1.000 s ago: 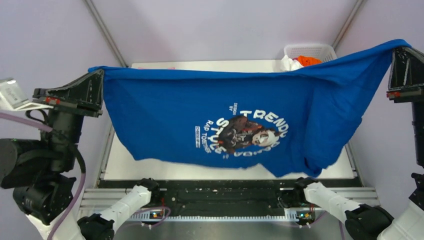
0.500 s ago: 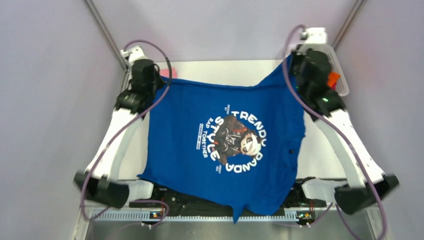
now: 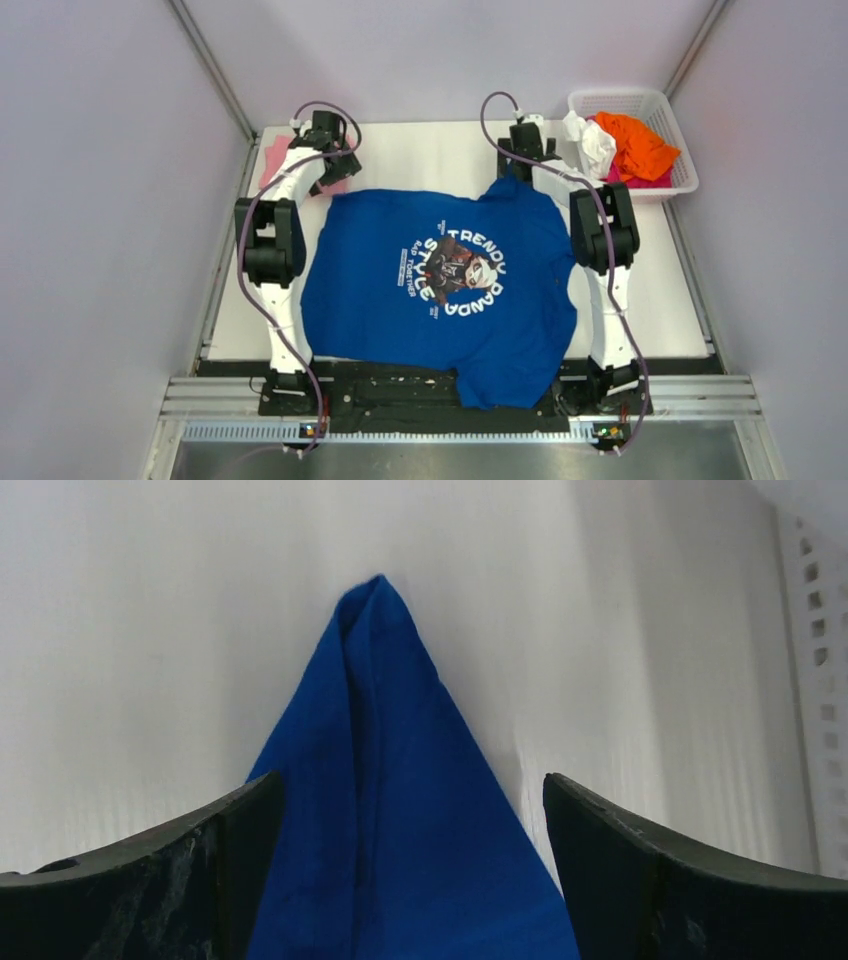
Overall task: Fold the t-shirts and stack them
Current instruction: Flatten out the tshirt
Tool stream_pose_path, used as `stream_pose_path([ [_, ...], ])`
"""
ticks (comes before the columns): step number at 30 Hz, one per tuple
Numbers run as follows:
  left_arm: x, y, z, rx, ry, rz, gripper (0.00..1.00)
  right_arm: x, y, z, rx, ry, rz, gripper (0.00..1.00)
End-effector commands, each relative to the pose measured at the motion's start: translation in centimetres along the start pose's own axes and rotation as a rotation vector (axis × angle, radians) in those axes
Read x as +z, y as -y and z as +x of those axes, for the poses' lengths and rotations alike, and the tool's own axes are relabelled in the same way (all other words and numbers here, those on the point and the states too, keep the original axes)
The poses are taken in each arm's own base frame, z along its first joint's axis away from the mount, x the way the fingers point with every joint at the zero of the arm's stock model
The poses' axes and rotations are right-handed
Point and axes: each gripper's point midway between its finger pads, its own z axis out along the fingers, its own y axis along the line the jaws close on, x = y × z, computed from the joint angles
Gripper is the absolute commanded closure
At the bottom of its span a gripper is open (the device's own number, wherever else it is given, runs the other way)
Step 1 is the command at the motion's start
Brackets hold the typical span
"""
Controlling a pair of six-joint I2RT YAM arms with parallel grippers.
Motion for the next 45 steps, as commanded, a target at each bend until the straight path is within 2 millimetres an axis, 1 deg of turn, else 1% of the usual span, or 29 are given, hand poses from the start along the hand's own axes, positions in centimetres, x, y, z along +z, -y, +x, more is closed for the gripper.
stream_pose_path([
  [1, -5.9, 2.1, -3.0, -0.022, 0.087, 0.167, 0.01, -3.6, -0.1, -6.9, 0.123, 0.142, -0.043, 0.01],
  [3, -7.0, 2.5, -2.2, -0.03, 0.082, 0.232, 0.01, -5.3, 0.2, -6.8, 0.141, 0.147, -0.065, 0.01],
  [4, -7.3, 2.5, -1.5, -0.035, 0.07, 0.253, 0.01, -6.3, 0.4, -6.5, 0.153, 0.142, -0.073, 0.01],
  [6, -8.1, 2.4, -0.2, -0.044, 0.048, 0.294, 0.01, -7.9, 0.4, -5.3, 0.176, 0.116, -0.109, 0.01],
  [9, -8.6, 2.2, 2.3, -0.035, -0.002, 0.343, 0.01, -9.9, -0.6, -2.4, 0.212, 0.054, -0.202, 0.01],
  [12, -8.6, 1.9, 5.3, -0.01, -0.065, 0.393, 0.01, -11.2, -2.7, 1.3, 0.266, -0.016, -0.34, 0.01],
  [15, -8.4, 1.8, 7.5, 0.005, -0.118, 0.433, 0.01, -11.6, -4.8, 4.1, 0.313, -0.067, -0.456, 0.01],
  [18, -8.2, 1.5, 9.4, 0.011, -0.168, 0.454, 0.01, -11.6, -6.1, 5.1, 0.307, -0.1, -0.489, 0.01],
  [21, -7.9, 1.1, 10.8, 0.005, -0.195, 0.46, 0.01, -11.1, -7.0, 5.8, 0.287, -0.123, -0.507, 0.01],
  [26, -6.9, 0.5, 11.6, 0.009, -0.202, 0.432, 0.01, -9.2, -8.2, 5.8, 0.266, -0.129, -0.506, 0.01],
  [29, -6.4, 0.1, 11.8, 0.014, -0.201, 0.406, 0.01, -7.8, -9.0, 5.1, 0.259, -0.116, -0.508, 0.01],
  [31, -6.2, -0.2, 11.6, 0.019, -0.193, 0.39, 0.01, -6.8, -9.8, 4.2, 0.261, -0.099, -0.518, 0.01],
  [32, -6.1, -0.2, 11.5, 0.023, -0.191, 0.382, 0.01, -5.9, -10.2, 4.1, 0.256, -0.101, -0.519, 0.01],
  [34, -6.0, -0.3, 11.2, 0.029, -0.182, 0.37, 0.01, -4.7, -11.2, 2.5, 0.249, -0.073, -0.533, 0.01],
  [35, -5.9, -0.4, 11.1, 0.034, -0.179, 0.365, 0.01, -4.2, -12.0, 0.6, 0.245, -0.032, -0.553, 0.01],
  [36, -5.8, -0.5, 10.9, 0.036, -0.176, 0.355, 0.01, -3.7, -12.7, -0.6, 0.24, -0.008, -0.568, 0.01],
  [39, -5.5, -1.1, 10.7, 0.04, -0.169, 0.31, 0.01, -2.4, -14.3, -3.3, 0.239, 0.035, -0.6, 0.01],
  [41, -5.3, -1.6, 10.5, 0.039, -0.161, 0.28, 0.01, -1.6, -15.4, -4.3, 0.238, 0.047, -0.614, 0.01],
  [43, -5.2, -1.7, 10.2, 0.038, -0.154, 0.264, 0.01, -0.9, -15.7, -4.0, 0.23, 0.031, -0.602, 0.01],
  [45, -5.1, -1.8, 10.3, 0.039, -0.16, 0.26, 0.01, -0.8, -15.5, -3.9, 0.225, 0.04, -0.588, 0.01],
])
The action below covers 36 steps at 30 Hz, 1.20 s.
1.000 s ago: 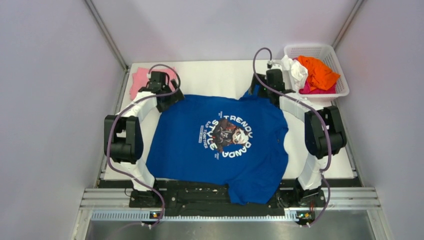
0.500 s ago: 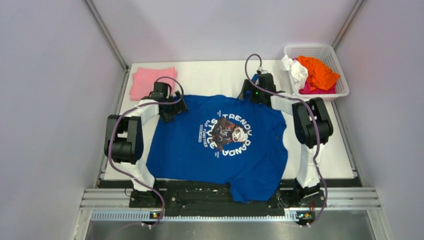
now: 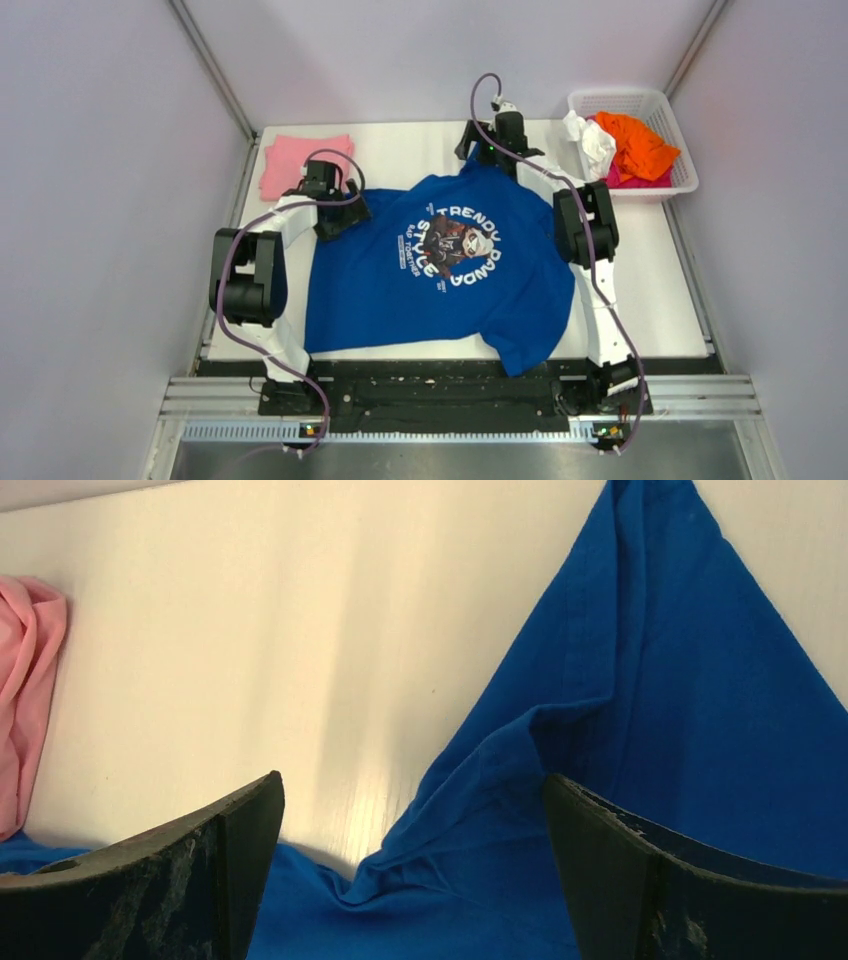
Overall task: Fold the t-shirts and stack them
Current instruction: Flatten out the tshirt
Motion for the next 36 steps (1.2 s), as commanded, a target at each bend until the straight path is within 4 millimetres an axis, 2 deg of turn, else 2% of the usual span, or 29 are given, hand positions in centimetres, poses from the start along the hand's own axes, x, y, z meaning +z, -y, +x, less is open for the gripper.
stream_pose_path([
  [1, -0.2, 0.1, -1.7, 0.008, 0.044, -0.028, 0.01, 0.1, -1.3, -0.7, -0.034, 0.015, -0.013, 0.01],
  [3, 0.1, 0.1, -1.6, 0.005, 0.037, -0.029, 0.01, -0.1, -1.1, -0.2, -0.045, 0.003, -0.009, 0.01],
  [7, 0.4, -0.1, -1.1, 0.002, 0.021, -0.032, 0.01, -0.6, -2.0, -0.1, -0.045, 0.017, -0.065, 0.01],
  [10, 0.4, -0.2, -1.1, -0.003, 0.022, -0.038, 0.01, -0.9, -2.1, 1.6, -0.021, -0.029, -0.054, 0.01],
  [14, 0.2, -0.1, -1.2, -0.008, 0.029, -0.031, 0.01, -1.0, -0.6, 4.1, 0.033, -0.061, 0.033, 0.01],
  [17, 0.1, 0.0, -1.5, -0.006, 0.034, -0.032, 0.01, -0.8, -0.3, 4.3, 0.093, -0.044, 0.057, 0.01],
  [20, 0.1, 0.0, -1.5, -0.006, 0.037, -0.032, 0.01, 0.6, -0.6, 3.7, 0.134, -0.005, 0.033, 0.01],
  [23, 0.0, 0.2, -1.7, -0.008, 0.042, -0.025, 0.01, 2.1, -3.0, 1.8, 0.148, 0.072, -0.095, 0.02],
  [24, 0.0, 0.3, -1.8, -0.008, 0.044, -0.023, 0.01, 2.1, -4.5, 0.4, 0.148, 0.111, -0.154, 0.02],
  [28, 0.0, 0.5, -2.1, -0.008, 0.053, -0.015, 0.01, 2.8, -10.2, -2.7, 0.175, 0.2, -0.36, 0.02],
  [30, 0.1, 0.6, -2.3, -0.013, 0.056, -0.015, 0.01, 2.9, -13.3, -3.4, 0.161, 0.224, -0.447, 0.02],
  [32, 0.0, 0.8, -2.4, -0.019, 0.058, -0.007, 0.01, 3.1, -15.6, -3.7, 0.124, 0.248, -0.468, 0.02],
  [34, -0.1, 1.0, -2.5, -0.019, 0.06, -0.001, 0.01, 3.0, -17.4, -3.5, 0.081, 0.263, -0.48, 0.01],
  [36, -0.4, 1.1, -2.7, -0.019, 0.064, -0.001, 0.01, 2.9, -18.2, -3.4, 0.038, 0.257, -0.467, 0.01],
])
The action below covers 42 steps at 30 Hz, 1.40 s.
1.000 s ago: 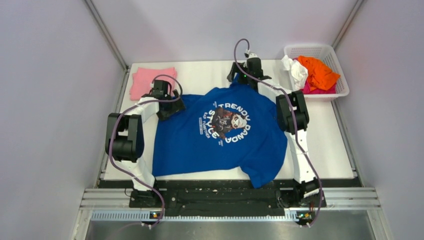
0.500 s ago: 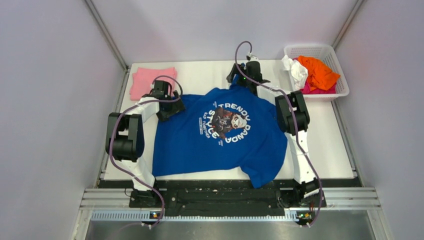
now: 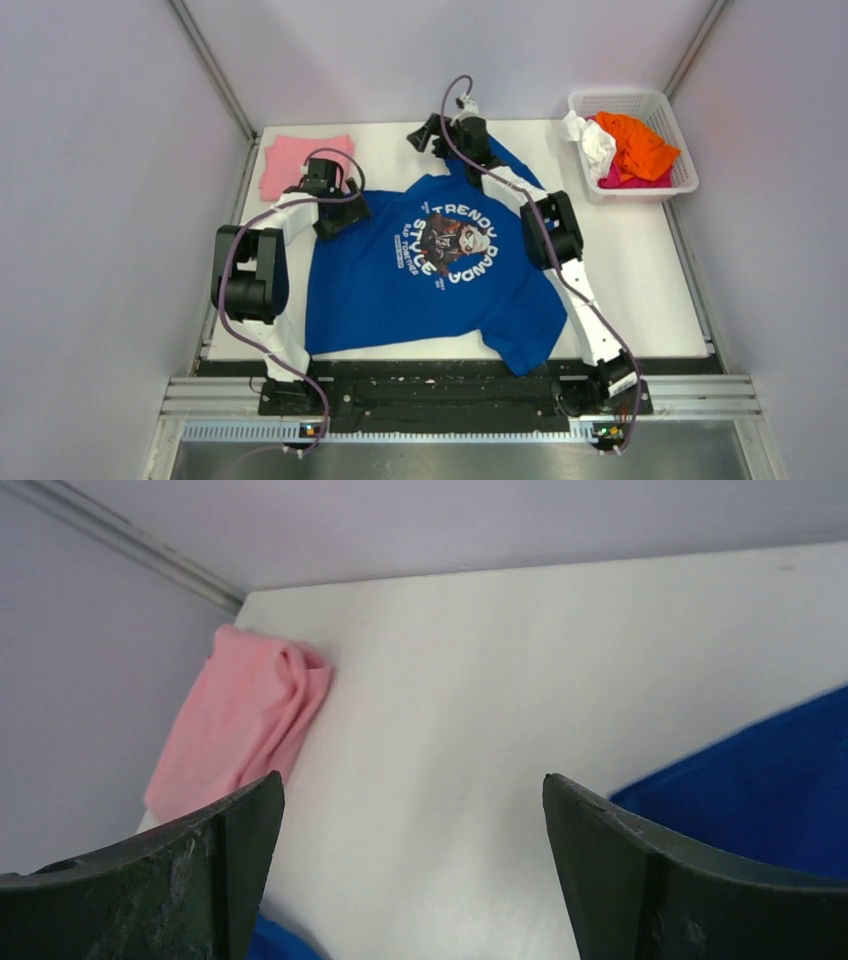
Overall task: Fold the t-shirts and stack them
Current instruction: Flatten out the tshirt
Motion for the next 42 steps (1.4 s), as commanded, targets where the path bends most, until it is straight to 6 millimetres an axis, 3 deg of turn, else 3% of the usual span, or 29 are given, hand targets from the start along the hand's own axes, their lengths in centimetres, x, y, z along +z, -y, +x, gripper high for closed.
stream_pose_path([
  [1, -0.9, 1.3, -2.2, -0.013, 0.064, 0.032, 0.01, 0.6, -7.3, -1.9, -0.112, 0.054, -0.125, 0.01],
  [6, -1.7, 1.8, -2.7, -0.011, 0.082, 0.051, 0.01, -2.0, -7.1, -3.9, -0.274, 0.005, -0.018, 0.01],
  [8, -1.9, 2.1, -2.9, -0.017, 0.088, 0.064, 0.01, -4.2, -7.3, -5.5, -0.329, -0.008, 0.038, 0.01],
  [11, -1.9, 2.3, -3.3, -0.033, 0.1, 0.067, 0.01, -8.3, -5.7, -5.8, -0.335, -0.042, 0.148, 0.01],
  [18, -0.2, 2.6, -4.7, -0.082, 0.103, 0.015, 0.01, -18.8, 0.9, -2.0, -0.346, -0.142, 0.415, 0.01],
  [21, 0.4, 3.6, -5.3, -0.109, 0.116, 0.01, 0.01, -21.3, 3.7, -0.1, -0.282, -0.198, 0.497, 0.01],
  [27, 2.9, 4.8, -6.1, -0.135, 0.119, -0.026, 0.01, -23.8, 7.8, 2.8, -0.237, -0.284, 0.602, 0.01],
  [34, 6.0, 6.0, -5.8, -0.211, 0.091, -0.033, 0.01, -24.7, 11.8, 4.5, -0.175, -0.327, 0.683, 0.01],
  [39, 7.4, 7.4, -6.8, -0.276, 0.072, -0.02, 0.01, -25.1, 14.2, 4.1, -0.129, -0.336, 0.739, 0.01],
  [42, 8.4, 6.8, -7.3, -0.303, 0.069, -0.091, 0.01, -25.1, 15.3, 3.3, -0.087, -0.311, 0.733, 0.01],
])
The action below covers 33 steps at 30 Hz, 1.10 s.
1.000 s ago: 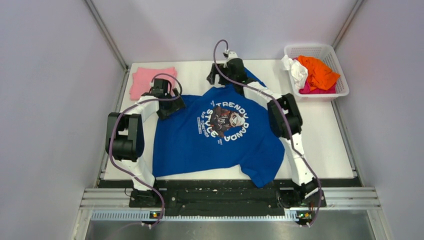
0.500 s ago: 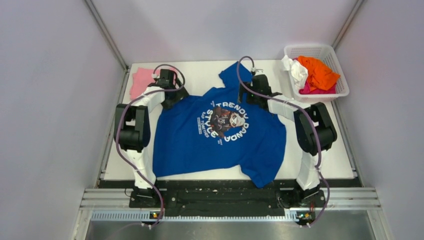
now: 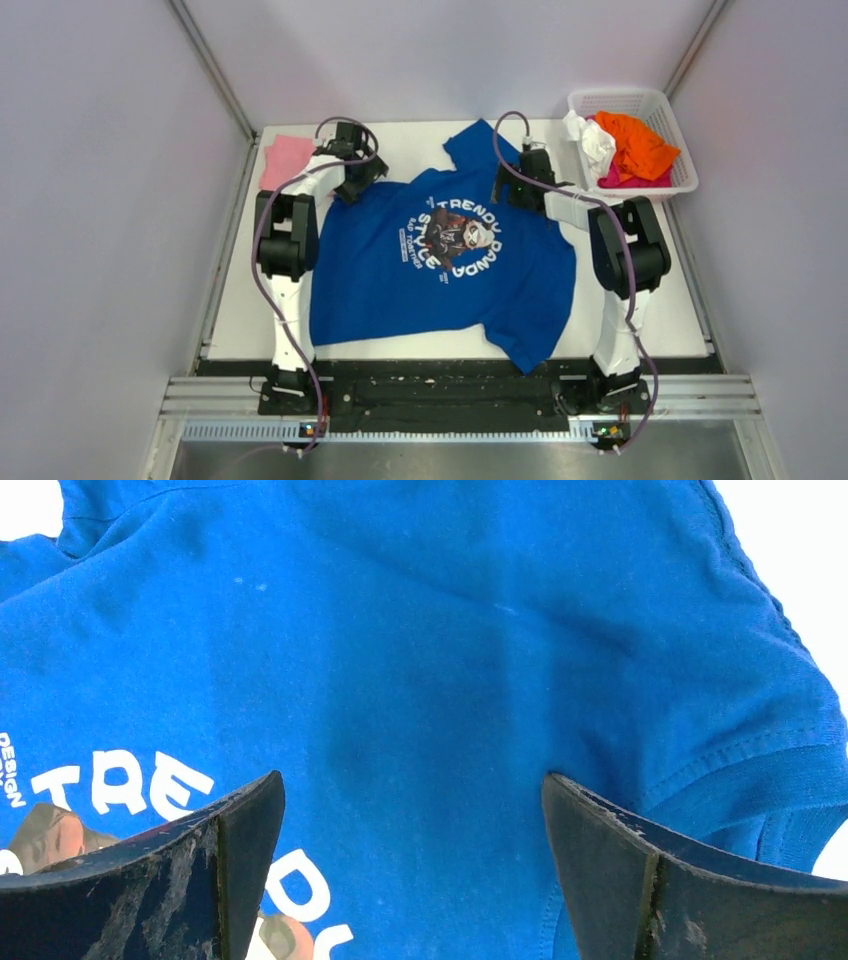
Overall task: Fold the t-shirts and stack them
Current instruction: Flatten out the tshirt
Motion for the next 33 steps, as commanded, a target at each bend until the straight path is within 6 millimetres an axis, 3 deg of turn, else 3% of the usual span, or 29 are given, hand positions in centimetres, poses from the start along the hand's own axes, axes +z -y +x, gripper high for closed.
stream_pose_path([
  [1, 2.2, -0.4, -0.1, -0.073, -0.018, -0.084, 0.01, 1.7, 2.9, 0.4, 0.082, -0.038, 0.032, 0.01],
  [6, 4.2, 1.4, -1.0, -0.125, -0.02, -0.071, 0.01, 3.8, 4.3, -1.3, 0.124, -0.042, 0.036, 0.01],
  [13, 4.3, 6.3, -4.4, -0.119, 0.052, 0.076, 0.01, 5.2, 5.6, -5.2, 0.117, 0.004, 0.045, 0.01],
  [17, 1.1, 9.3, -6.5, -0.059, 0.095, 0.169, 0.01, 3.3, 4.3, -8.6, 0.053, 0.067, -0.001, 0.01],
  [20, -3.0, 11.2, -7.3, 0.011, 0.142, 0.223, 0.01, 0.3, 3.1, -10.6, 0.007, 0.112, -0.041, 0.01],
  [22, -6.4, 12.4, -7.3, 0.073, 0.179, 0.258, 0.01, -2.1, 2.3, -11.0, -0.024, 0.129, -0.054, 0.01],
  [24, -10.1, 13.7, -6.6, 0.137, 0.19, 0.325, 0.01, -5.0, 1.3, -10.2, -0.047, 0.135, -0.066, 0.01],
  [27, -13.4, 13.6, -3.5, 0.2, 0.113, 0.394, 0.01, -8.3, 0.7, -7.3, -0.043, 0.111, -0.027, 0.01],
  [29, -14.9, 12.2, -1.5, 0.233, 0.086, 0.387, 0.01, -10.2, 0.3, -4.0, -0.016, 0.07, -0.011, 0.01],
  [33, -16.5, 8.2, 4.4, 0.327, -0.018, 0.399, 0.01, -13.8, 0.0, 2.4, 0.028, -0.02, -0.014, 0.01],
])
